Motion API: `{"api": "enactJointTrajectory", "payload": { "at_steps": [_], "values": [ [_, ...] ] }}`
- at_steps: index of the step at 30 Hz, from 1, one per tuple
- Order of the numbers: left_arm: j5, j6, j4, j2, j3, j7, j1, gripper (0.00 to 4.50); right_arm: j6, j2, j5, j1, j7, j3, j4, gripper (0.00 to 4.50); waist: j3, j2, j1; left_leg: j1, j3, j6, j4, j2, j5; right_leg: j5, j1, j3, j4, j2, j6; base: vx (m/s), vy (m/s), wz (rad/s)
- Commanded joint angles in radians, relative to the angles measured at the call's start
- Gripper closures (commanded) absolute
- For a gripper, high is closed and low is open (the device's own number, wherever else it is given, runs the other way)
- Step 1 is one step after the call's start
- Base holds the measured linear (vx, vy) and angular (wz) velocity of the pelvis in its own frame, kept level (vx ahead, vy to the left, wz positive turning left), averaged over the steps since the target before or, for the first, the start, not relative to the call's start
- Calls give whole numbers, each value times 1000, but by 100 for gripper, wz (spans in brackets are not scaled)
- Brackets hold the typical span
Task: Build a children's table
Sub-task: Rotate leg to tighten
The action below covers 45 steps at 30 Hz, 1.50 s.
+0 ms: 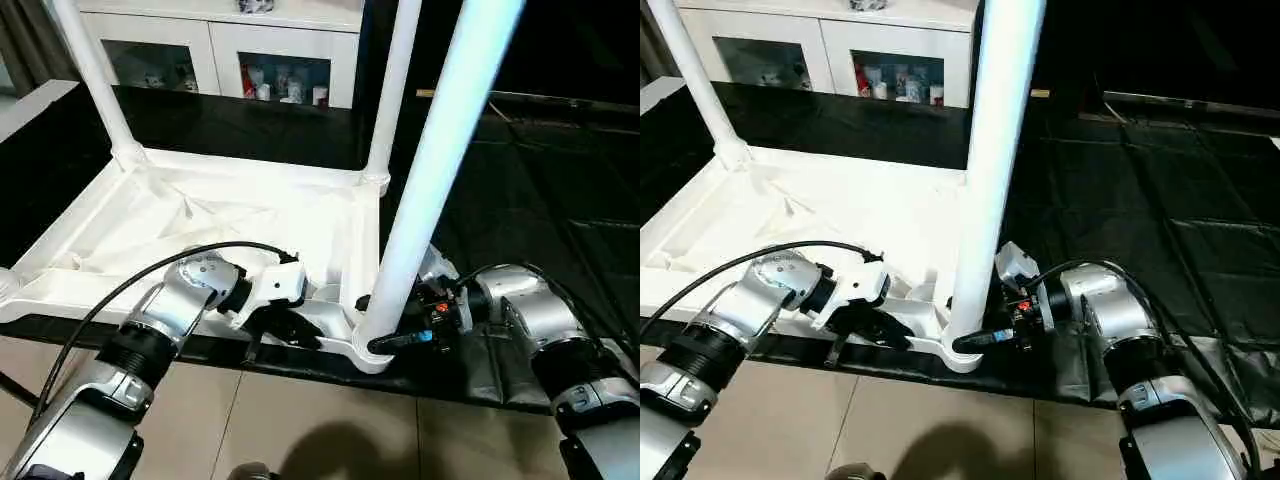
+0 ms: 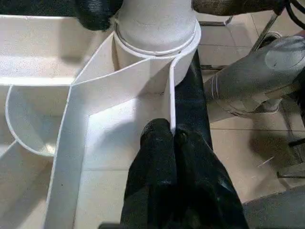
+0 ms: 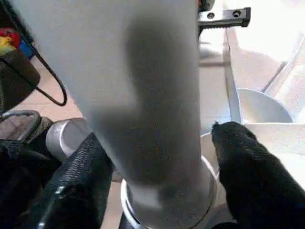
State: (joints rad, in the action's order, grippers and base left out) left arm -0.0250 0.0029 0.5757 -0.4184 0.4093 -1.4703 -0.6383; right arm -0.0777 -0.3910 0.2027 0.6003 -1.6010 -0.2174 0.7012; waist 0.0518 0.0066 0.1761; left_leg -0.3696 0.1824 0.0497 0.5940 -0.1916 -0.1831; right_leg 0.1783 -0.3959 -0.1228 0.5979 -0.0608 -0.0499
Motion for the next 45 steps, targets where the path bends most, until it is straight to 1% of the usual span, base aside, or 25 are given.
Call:
{"api": "enactJointTrajectory", "payload": {
  "at_steps": [1,4,11,16,18,19,20,21,22,24,25,27,28,30,31,34,35,36,38,39,41,42,43,44,45],
  "values": [
    [-17,-5,-24,4,42,-34,10,450,-7,-9,17,2,-13,-14,-28,157,-76,-4,-5,14,-21,-82,-59,-62,-111,196,55,69,-61,-108,-162,0,0,0],
    [-22,-9,-21,3,37,-16,11,450,-26,-13,44,-3,-13,-24,-44,166,-75,-4,-6,15,-20,-83,-59,-62,-116,212,54,69,-65,-108,-155,0,0,0],
    [-36,-16,3,6,29,24,7,450,-43,-22,68,-15,-13,-40,-63,227,-74,-2,-4,17,-21,-69,-60,-62,-134,248,52,70,-69,-109,-142,0,0,0],
    [-40,8,25,17,14,71,-3,450,-53,-10,77,-28,-13,-22,-77,235,-74,0,-1,19,-21,-66,-59,-62,-143,250,51,70,-70,-109,-145,0,0,0],
    [-39,33,37,28,1,104,-11,450,-60,-2,78,-36,-5,-10,-87,236,-72,1,-1,19,-19,-65,-59,-61,-151,271,51,70,-74,-108,-140,0,0,0],
    [-22,89,48,51,-28,146,-23,450,-70,15,70,-44,55,5,-89,237,-72,2,2,22,-19,-62,-59,-62,-157,282,49,70,-76,-109,-139,0,0,0],
    [-13,114,55,65,-45,174,-31,450,-76,28,62,-48,102,14,-87,237,-69,3,1,24,-20,-54,-61,-62,-168,308,47,70,-80,-109,-135,0,0,0],
    [-10,125,60,73,-54,192,-37,450,-84,37,53,-48,143,16,-83,238,-67,2,-1,25,-23,-43,-64,-63,-183,336,50,68,-83,-110,-133,0,0,0],
    [-5,143,69,85,-67,221,-45,450,-92,53,36,-47,213,21,-76,238,-67,2,-3,24,-24,-36,-65,-62,-188,346,52,67,-82,-110,-129,0,0,0],
    [2,178,89,110,-90,278,-62,450,-98,89,15,-41,339,39,-58,240,-64,4,-17,26,-26,-17,-68,-58,-215,402,52,66,-91,-113,-111,0,0,0],
    [5,194,98,122,-100,303,-70,450,-102,105,4,-35,396,46,-46,241,-61,1,-25,23,-29,-9,-70,-54,-231,438,57,62,-95,-114,-97,0,0,0],
    [11,229,130,155,-125,376,-95,450,-118,147,-26,-18,539,63,-14,244,-57,1,-40,22,-31,-1,-73,-51,-245,470,57,59,-99,-114,-85,0,0,0],
    [12,241,146,170,-136,409,-108,450,-126,166,-38,-9,599,69,1,246,-60,-1,-53,16,-35,6,-73,-45,-238,495,66,56,-101,-114,-64,0,0,0],
    [10,265,184,209,-161,492,-140,450,-144,223,-56,14,761,102,35,247,-60,-1,-64,23,-33,2,-71,-43,-233,487,58,59,-107,-113,-65,0,0,0],
    [9,267,188,212,-163,499,-142,450,-146,228,-57,16,775,105,38,249,-62,-2,-68,22,-33,-2,-70,-41,-223,470,60,59,-105,-113,-74,0,0,0],
    [9,286,240,256,-200,619,-183,450,-110,291,-94,47,955,123,78,252,-65,2,-74,25,-31,-8,-70,-45,-203,394,56,64,-98,-110,-102,0,0,0],
    [12,289,256,269,-214,660,-194,450,-107,312,-98,59,1009,133,91,252,-68,3,-75,25,-30,-13,-68,-47,-185,325,56,68,-89,-110,-129,0,0,0],
    [13,291,270,279,-227,694,-204,450,-109,331,-101,70,1056,144,101,252,-68,3,-77,24,-29,-15,-68,-46,-177,303,57,68,-86,-107,-137,0,0,0],
    [14,289,284,291,-239,732,-213,450,-115,355,-99,85,1094,154,118,252,-70,3,-76,22,-28,-22,-67,-45,-162,255,61,69,-81,-110,-155,0,0,0],
    [14,289,288,295,-242,742,-215,450,-119,367,-93,89,1093,158,120,252,-70,0,-74,22,-26,-33,-66,-44,-154,239,62,70,-80,-110,-160,0,0,0],
    [13,291,290,300,-245,749,-216,450,-118,385,-84,93,1100,171,122,252,-72,0,-69,18,-26,-48,-67,-46,-126,205,66,71,-75,-110,-159,0,0,0],
    [9,289,291,299,-244,748,-213,450,-105,390,-96,94,1098,165,123,252,-72,0,-69,18,-26,-51,-67,-47,-118,194,67,71,-73,-110,-161,0,0,0],
    [9,289,291,299,-244,748,-213,450,-105,390,-96,94,1098,165,123,219,-72,1,-69,18,-26,-53,-67,-49,-114,178,66,71,-72,-111,-165,0,0,0],
    [7,283,291,296,-242,742,-208,450,-91,389,-107,95,1091,156,125,219,-71,1,-69,18,-26,-54,-68,-49,-116,176,67,71,-72,-110,-167,0,0,0],
    [7,282,291,296,-242,742,-208,450,-89,389,-108,96,1091,156,126,200,-70,1,-69,19,-26,-51,-69,-49,-128,189,65,71,-74,-112,-168,0,0,0]
  ]
}}
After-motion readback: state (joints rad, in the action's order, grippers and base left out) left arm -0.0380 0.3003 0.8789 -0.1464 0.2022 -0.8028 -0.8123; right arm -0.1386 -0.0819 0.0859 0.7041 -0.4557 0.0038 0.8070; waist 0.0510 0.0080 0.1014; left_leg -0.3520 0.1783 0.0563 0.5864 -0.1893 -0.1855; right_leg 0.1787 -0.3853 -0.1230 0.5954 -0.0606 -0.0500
